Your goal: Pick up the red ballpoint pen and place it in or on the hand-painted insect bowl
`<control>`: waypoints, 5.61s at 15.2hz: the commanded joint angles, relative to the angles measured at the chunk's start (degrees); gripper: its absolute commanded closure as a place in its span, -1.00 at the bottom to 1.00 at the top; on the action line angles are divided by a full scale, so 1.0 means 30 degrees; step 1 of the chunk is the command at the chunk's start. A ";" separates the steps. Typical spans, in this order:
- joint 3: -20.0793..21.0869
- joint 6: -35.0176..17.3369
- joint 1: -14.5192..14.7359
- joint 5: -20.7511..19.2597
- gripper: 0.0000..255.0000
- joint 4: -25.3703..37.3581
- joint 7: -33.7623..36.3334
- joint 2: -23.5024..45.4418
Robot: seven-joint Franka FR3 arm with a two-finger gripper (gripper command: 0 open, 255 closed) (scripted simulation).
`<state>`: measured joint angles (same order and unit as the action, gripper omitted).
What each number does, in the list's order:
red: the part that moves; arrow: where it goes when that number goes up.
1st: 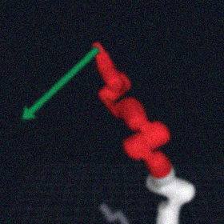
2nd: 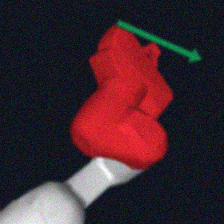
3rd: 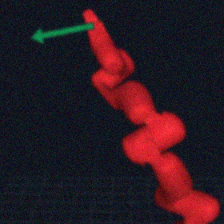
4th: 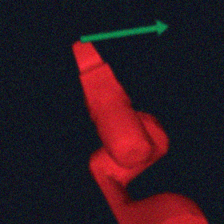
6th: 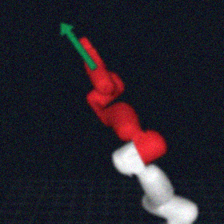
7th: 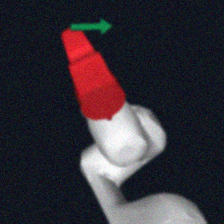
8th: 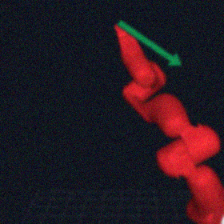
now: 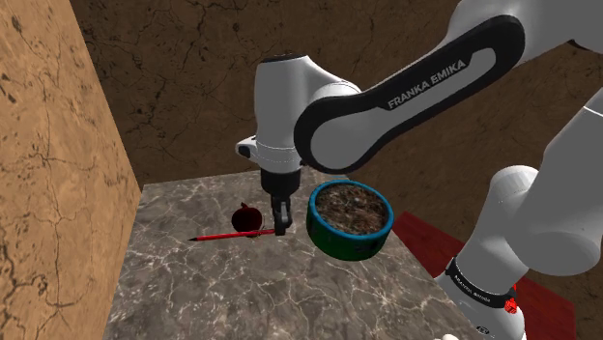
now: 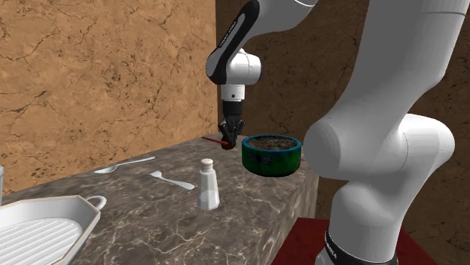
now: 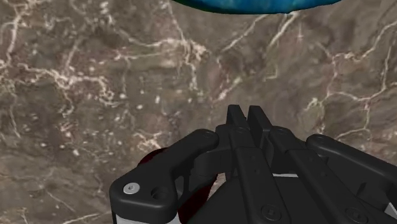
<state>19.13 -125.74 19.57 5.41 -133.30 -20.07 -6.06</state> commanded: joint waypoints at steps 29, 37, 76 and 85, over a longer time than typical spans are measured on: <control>-0.1385 0.7035 -0.0244 0.0851 1.00 0.1835 -0.1600 -0.5214; -0.3550 0.8652 -0.0558 0.0627 1.00 -0.2354 -0.4094 -1.0818; -0.5615 0.8710 -0.1249 -0.0648 -1.00 -0.7014 -0.6271 -1.5392; -0.5643 0.9194 -0.1264 -0.0677 -1.00 -0.6489 -0.6267 -1.5349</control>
